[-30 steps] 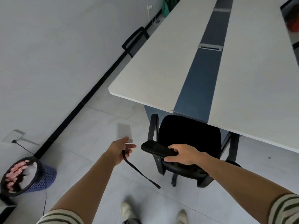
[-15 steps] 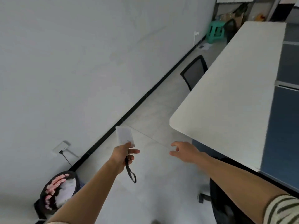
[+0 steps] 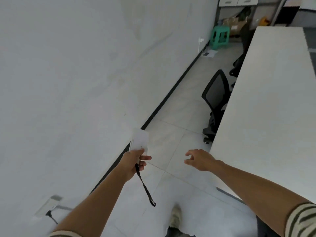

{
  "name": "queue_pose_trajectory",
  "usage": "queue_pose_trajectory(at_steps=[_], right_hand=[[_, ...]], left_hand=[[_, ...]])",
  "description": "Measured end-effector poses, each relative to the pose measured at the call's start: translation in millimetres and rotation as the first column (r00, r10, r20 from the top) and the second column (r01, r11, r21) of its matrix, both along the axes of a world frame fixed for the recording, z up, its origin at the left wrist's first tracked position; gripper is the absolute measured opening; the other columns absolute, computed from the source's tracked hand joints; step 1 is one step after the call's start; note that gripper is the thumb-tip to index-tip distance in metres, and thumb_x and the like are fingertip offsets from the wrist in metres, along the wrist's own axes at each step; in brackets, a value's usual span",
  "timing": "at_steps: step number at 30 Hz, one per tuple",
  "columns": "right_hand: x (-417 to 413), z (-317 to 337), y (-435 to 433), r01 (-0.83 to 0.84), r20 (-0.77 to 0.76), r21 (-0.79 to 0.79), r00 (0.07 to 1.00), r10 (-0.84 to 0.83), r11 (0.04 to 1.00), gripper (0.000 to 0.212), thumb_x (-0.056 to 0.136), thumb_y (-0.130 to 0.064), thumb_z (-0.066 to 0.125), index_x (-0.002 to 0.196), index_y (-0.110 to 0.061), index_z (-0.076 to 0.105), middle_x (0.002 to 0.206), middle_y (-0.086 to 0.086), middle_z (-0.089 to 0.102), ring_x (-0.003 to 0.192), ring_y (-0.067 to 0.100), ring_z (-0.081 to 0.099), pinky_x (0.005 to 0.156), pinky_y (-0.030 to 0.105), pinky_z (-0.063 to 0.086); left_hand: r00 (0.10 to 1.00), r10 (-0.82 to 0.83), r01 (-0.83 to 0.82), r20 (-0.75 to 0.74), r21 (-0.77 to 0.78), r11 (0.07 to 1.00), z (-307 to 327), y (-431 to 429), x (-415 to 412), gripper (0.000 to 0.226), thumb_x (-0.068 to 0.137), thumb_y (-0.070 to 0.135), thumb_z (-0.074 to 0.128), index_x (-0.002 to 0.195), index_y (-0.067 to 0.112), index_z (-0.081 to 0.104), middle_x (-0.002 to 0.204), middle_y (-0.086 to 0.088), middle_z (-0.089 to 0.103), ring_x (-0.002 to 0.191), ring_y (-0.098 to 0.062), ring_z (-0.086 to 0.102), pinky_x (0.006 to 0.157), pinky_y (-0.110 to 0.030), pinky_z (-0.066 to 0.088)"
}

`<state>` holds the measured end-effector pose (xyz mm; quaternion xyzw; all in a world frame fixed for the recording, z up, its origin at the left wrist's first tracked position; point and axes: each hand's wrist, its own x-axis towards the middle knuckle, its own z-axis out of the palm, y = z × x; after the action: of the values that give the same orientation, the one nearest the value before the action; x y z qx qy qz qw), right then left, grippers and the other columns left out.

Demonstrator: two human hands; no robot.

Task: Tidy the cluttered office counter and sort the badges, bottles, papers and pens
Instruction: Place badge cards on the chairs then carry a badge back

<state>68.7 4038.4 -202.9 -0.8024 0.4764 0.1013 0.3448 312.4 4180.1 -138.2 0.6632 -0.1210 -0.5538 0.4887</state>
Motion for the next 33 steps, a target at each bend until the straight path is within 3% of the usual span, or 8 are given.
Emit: queue_pose_trajectory(at_steps=[5,9,19,23,27,33], right_hand=[[58.8,5.4,-97.1,0.079,-0.011,-0.007,0.997,-0.079,0.997,0.050,0.092,-0.049,0.055,0.134,-0.023,0.052,0.130,0.002,0.059,0.115,0.020,0.056,0.096,0.032,0.045],[96.3,11.0,-154.0,0.115,-0.013,0.006,0.993,-0.115,0.993,0.048,0.091,-0.047,0.058,0.132,-0.023,0.055,0.129,0.001,0.060,0.114,0.020,0.058,0.091,0.028,0.043],[136.4,-4.8,-309.9,0.354,-0.024,-0.019,0.935,-0.354,0.935,0.042,0.092,-0.045,0.057,0.128,-0.023,0.057,0.127,-0.001,0.061,0.112,0.019,0.059,0.094,0.030,0.047],[151.0,0.3,-372.4,0.508,-0.012,-0.055,0.860,-0.509,0.860,0.040,0.091,-0.044,0.056,0.126,-0.024,0.058,0.121,-0.002,0.063,0.103,0.018,0.063,0.085,0.030,0.053],[157.7,10.8,-414.2,0.630,0.010,-0.106,0.774,-0.633,0.769,0.038,0.092,-0.040,0.054,0.126,-0.024,0.058,0.123,0.001,0.064,0.108,0.021,0.061,0.090,0.035,0.051],[146.3,10.3,-468.6,0.753,-0.041,-0.200,0.633,-0.773,0.627,0.048,0.091,-0.038,0.056,0.136,-0.023,0.048,0.122,0.003,0.063,0.106,0.024,0.062,0.083,0.035,0.053]], left_hand=[[1.000,-0.031,0.031,-0.006,-0.011,0.999,10.8,-98.3,65.9,0.018,0.094,0.014,0.058,0.105,0.001,0.055,0.087,-0.024,0.068,0.049,-0.017,0.048,0.044,-0.025,0.038],[0.996,-0.077,0.077,0.033,-0.002,0.997,17.8,-169.5,108.1,0.015,0.093,0.016,0.058,0.100,0.003,0.055,0.088,-0.023,0.070,0.047,-0.016,0.046,0.040,-0.022,0.033],[0.954,-0.289,0.283,0.083,0.078,0.956,-1.8,-379.2,180.2,0.013,0.095,0.017,0.056,0.094,0.005,0.053,0.076,-0.015,0.066,0.037,-0.011,0.034,0.033,-0.018,0.019],[0.907,-0.410,0.402,0.094,0.096,0.911,0.9,-478.4,208.1,0.012,0.094,0.018,0.057,0.094,0.006,0.054,0.072,-0.012,0.065,0.041,-0.012,0.034,0.035,-0.019,0.020],[0.846,-0.525,0.519,0.091,0.085,0.851,8.8,-564.2,214.3,0.012,0.094,0.016,0.058,0.094,0.005,0.054,0.070,-0.012,0.064,0.040,-0.012,0.033,0.035,-0.018,0.020],[0.760,-0.647,0.639,0.068,0.109,0.762,0.2,-660.6,198.4,0.011,0.094,0.017,0.058,0.095,0.006,0.056,0.075,-0.014,0.066,0.039,-0.011,0.036,0.033,-0.018,0.021]])
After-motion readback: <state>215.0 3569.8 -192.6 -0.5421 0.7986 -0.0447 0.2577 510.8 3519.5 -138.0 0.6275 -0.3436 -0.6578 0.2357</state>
